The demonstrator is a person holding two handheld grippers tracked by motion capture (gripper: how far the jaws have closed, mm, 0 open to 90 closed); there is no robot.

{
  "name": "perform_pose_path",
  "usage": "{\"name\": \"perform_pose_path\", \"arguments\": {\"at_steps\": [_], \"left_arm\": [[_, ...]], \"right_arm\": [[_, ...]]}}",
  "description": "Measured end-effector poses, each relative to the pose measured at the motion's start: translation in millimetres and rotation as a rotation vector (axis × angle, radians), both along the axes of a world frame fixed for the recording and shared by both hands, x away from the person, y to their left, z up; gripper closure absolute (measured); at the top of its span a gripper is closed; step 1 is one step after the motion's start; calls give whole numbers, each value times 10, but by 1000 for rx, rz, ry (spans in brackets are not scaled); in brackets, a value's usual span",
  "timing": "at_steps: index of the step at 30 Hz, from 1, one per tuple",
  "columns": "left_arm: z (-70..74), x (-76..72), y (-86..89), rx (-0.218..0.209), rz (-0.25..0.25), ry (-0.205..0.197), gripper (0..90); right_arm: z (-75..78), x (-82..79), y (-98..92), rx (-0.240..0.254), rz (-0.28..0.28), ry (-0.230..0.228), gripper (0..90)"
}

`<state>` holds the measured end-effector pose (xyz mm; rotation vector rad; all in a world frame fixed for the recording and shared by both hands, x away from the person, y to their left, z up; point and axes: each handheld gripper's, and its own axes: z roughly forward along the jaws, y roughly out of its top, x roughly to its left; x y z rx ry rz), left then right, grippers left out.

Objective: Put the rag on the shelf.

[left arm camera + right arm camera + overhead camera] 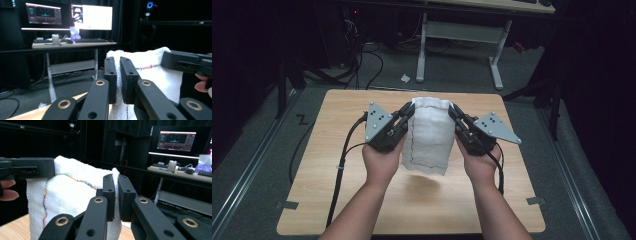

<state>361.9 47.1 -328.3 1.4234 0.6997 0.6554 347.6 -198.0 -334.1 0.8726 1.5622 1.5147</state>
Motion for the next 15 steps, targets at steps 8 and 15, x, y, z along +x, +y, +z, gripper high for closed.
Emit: {"name": "perform_pose_path", "arguments": {"at_steps": [8, 15], "left_arm": [[120, 7, -42, 3, -17, -16, 847], [251, 222, -33, 5, 1, -14, 847]], "right_arm": [[125, -20, -55, 13, 0, -17, 859], [273, 136, -88, 19, -8, -13, 859]]}}
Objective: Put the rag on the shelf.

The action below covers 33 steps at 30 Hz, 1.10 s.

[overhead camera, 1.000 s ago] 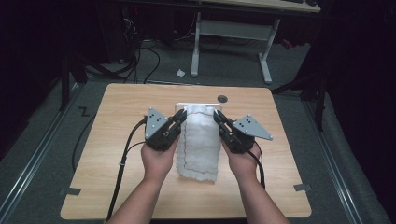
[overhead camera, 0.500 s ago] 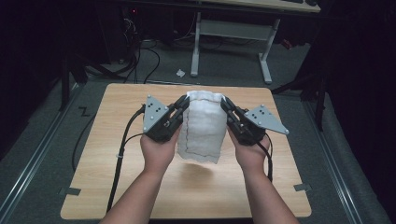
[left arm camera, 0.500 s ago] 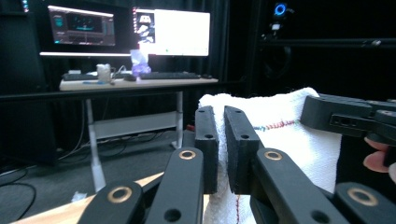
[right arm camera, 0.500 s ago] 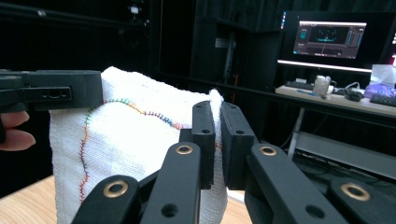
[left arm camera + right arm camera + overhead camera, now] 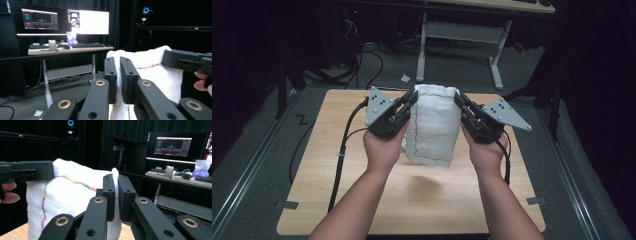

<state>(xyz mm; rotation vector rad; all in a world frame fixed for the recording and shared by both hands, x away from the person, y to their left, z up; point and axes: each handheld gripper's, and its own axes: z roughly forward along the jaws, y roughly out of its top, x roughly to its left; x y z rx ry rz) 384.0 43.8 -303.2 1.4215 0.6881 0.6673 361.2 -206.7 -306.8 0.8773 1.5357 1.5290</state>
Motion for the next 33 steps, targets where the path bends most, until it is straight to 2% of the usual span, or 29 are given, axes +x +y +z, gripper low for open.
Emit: {"name": "perform_pose_path", "arguments": {"at_steps": [5, 7, 9, 10, 11, 12, 13, 14, 15, 16, 20, 22, 30, 32, 33], "left_arm": [[55, 134, -16, 13, 20, 8, 848], [86, 242, -42, 38, 40, 11, 847], [97, 284, -50, 44, 49, 12, 847], [108, 341, -58, 57, 59, 7, 847], [108, 341, -58, 57, 59, 7, 847], [113, 419, -61, 64, 69, 18, 848], [113, 419, -61, 64, 69, 18, 847], [108, 469, -52, 62, 73, 27, 847], [102, 507, -42, 63, 77, 34, 847], [94, 561, -22, 73, 90, 36, 848], [88, 642, 19, 89, 108, 40, 848], [88, 710, 49, 91, 109, 55, 848], [54, 912, 49, 90, 108, 84, 847], [22, 1043, 23, 97, 114, 94, 847], [22, 1043, 23, 97, 114, 94, 847]], "right_arm": [[74, 134, 11, -9, -7, 4, 859], [112, 236, 26, -12, -18, 8, 859], [119, 264, 31, -17, -22, 9, 859], [137, 348, 42, -20, -28, 13, 859], [137, 348, 42, -20, -28, 13, 859], [145, 417, 52, -18, -32, 18, 860], [145, 417, 52, -18, -32, 18, 860], [138, 513, 65, -9, -28, 33, 860], [138, 513, 65, -9, -28, 33, 860], [127, 590, 87, -2, -22, 48, 860], [107, 684, 138, 2, -16, 62, 860], [87, 772, 180, 6, -17, 75, 859], [91, 954, 194, 6, -22, 98, 859], [83, 1069, 178, 10, -28, 114, 859], [72, 1108, 176, 11, -31, 119, 859]]}}
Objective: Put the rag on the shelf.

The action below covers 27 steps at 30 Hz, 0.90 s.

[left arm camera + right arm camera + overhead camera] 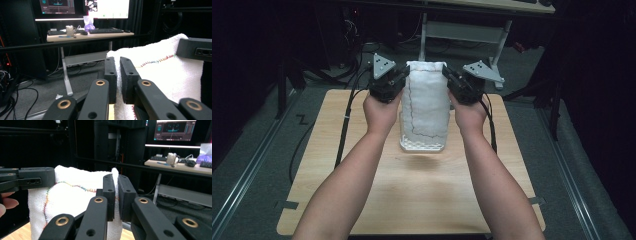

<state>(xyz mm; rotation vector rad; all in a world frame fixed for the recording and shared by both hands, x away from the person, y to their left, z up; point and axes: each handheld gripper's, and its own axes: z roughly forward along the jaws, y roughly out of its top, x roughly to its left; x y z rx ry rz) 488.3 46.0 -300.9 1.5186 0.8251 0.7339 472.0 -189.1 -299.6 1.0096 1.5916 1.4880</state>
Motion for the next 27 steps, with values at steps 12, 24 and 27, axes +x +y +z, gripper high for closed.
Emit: {"name": "perform_pose_path", "arguments": {"at_steps": [12, 24, 27], "left_arm": [[-232, 434, -49, 5, 24, 108, 846], [-563, 640, -90, 50, 33, 263, 654], [-554, 618, -62, 35, 29, 252, 606]], "right_arm": [[-192, 440, 25, -92, -21, 86, 859], [-583, 701, -41, -94, -38, 247, 771], [-579, 682, -38, -101, -29, 240, 730]]}}
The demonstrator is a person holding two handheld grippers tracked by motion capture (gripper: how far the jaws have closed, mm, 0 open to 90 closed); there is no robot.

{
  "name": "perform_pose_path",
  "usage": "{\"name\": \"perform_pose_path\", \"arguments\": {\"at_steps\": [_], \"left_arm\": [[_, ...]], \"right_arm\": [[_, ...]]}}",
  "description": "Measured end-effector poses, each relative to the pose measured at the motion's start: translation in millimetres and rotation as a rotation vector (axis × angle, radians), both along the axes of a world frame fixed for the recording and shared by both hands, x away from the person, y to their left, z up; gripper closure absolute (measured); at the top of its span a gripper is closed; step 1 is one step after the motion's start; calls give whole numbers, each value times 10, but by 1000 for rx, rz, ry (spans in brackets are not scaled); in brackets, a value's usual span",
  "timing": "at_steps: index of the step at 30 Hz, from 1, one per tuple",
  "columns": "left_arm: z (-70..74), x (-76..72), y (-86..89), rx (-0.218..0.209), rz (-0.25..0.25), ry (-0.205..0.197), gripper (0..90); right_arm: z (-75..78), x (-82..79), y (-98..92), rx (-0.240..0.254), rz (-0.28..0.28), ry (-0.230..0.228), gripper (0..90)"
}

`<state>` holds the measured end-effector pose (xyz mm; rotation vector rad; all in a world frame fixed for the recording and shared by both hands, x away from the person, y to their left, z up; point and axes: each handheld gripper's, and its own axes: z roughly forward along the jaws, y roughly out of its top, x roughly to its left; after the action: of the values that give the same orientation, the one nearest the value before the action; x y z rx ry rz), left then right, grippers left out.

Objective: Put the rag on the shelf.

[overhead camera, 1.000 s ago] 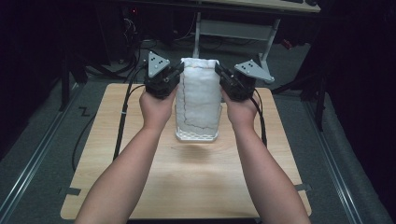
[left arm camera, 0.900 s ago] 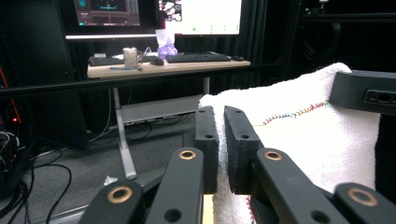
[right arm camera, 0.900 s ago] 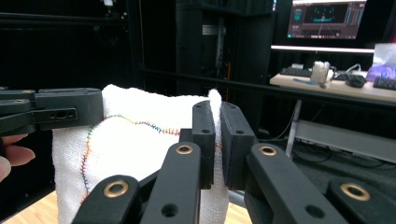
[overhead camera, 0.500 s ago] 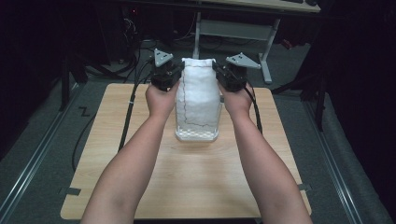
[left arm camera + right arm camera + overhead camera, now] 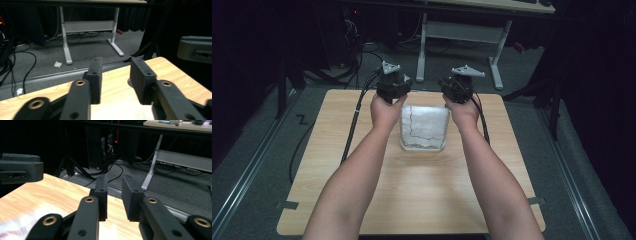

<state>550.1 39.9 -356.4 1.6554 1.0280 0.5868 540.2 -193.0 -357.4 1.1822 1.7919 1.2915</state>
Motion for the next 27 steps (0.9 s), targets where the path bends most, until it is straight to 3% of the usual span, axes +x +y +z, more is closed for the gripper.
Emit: {"name": "perform_pose_path", "arguments": {"at_steps": [10, 14, 21, 27], "left_arm": [[68, -111, -10, 12, -14, -31, 588], [116, -200, 56, -23, -18, -46, 578], [125, -458, 144, 1, -40, -84, 571], [67, -683, 183, 28, -65, -105, 564]], "right_arm": [[52, -111, 88, -30, 33, -26, 648], [74, -185, 100, -27, 47, -36, 598], [37, -435, 98, -56, 54, -60, 556], [-2, -643, 36, -48, 58, -80, 517]]}}
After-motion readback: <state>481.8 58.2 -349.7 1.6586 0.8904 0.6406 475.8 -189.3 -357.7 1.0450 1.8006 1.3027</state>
